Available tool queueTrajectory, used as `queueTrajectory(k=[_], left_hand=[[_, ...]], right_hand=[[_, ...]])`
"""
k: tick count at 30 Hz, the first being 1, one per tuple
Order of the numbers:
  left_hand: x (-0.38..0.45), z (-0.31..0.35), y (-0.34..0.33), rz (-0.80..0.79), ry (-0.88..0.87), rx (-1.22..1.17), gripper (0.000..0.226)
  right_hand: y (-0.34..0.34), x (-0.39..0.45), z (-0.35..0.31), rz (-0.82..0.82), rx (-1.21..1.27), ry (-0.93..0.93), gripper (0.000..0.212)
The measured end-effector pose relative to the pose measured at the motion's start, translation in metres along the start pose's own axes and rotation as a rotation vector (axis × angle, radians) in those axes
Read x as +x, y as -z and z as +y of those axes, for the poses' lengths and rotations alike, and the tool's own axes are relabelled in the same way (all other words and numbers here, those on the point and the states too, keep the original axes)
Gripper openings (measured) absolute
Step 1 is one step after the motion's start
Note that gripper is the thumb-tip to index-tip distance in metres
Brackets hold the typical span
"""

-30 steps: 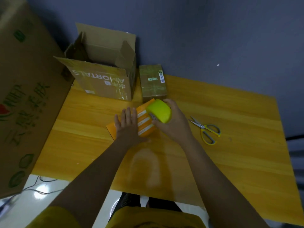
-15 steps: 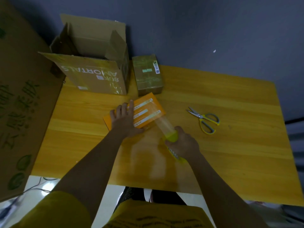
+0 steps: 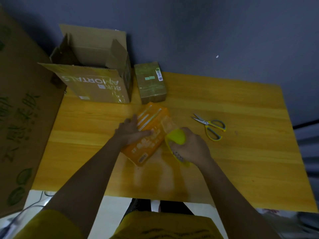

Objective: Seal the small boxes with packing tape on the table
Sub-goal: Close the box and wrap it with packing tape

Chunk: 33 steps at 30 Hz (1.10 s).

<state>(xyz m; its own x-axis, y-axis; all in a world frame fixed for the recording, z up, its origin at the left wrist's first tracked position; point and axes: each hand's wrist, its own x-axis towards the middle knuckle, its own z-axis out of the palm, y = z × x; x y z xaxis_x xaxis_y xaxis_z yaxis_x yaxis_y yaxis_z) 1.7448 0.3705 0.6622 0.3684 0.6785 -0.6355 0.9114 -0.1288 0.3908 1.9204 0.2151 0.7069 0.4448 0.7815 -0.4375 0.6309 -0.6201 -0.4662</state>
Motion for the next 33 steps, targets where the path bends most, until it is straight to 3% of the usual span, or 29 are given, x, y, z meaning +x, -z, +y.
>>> queueTrajectory(k=[3, 6, 9, 13, 16, 20, 22, 27, 31, 33], left_hand=[[-0.007, -0.007, 0.004, -0.177, 0.018, -0.367, 0.105], [-0.01, -0.005, 0.014, -0.183, -0.026, -0.425, 0.08], [-0.01, 0.005, 0.014, 0.045, -0.174, -0.227, 0.056], [-0.022, 0.021, -0.017, 0.435, -0.22, 0.29, 0.041], [-0.027, 0.024, -0.038, 0.532, -0.212, 0.371, 0.05], [-0.023, 0.01, -0.046, 0.36, -0.174, 0.53, 0.106], [-0.02, 0.004, -0.042, 0.323, -0.135, 0.553, 0.123], [-0.005, -0.004, -0.032, 0.347, -0.127, 0.487, 0.11], [-0.001, -0.003, -0.019, 0.215, -0.098, 0.47, 0.111], [-0.001, -0.004, -0.017, 0.196, -0.132, 0.488, 0.112]], right_hand=[[0.023, 0.008, -0.021, -0.097, -0.149, 0.066, 0.057], [0.033, 0.017, -0.037, -0.146, -0.236, 0.082, 0.057], [0.035, 0.022, -0.047, -0.157, -0.238, 0.078, 0.066], [0.032, 0.015, -0.046, -0.098, -0.109, 0.104, 0.077], [0.021, -0.006, -0.033, 0.052, 0.113, 0.142, 0.077], [0.018, -0.009, -0.028, 0.109, 0.254, 0.139, 0.083], [0.017, 0.0, -0.033, 0.102, 0.269, 0.168, 0.084], [0.007, 0.009, -0.043, 0.121, 0.24, 0.241, 0.072], [-0.016, -0.008, 0.006, -0.081, -0.071, 0.0, 0.083], [-0.025, -0.01, 0.026, -0.125, -0.075, -0.091, 0.078]])
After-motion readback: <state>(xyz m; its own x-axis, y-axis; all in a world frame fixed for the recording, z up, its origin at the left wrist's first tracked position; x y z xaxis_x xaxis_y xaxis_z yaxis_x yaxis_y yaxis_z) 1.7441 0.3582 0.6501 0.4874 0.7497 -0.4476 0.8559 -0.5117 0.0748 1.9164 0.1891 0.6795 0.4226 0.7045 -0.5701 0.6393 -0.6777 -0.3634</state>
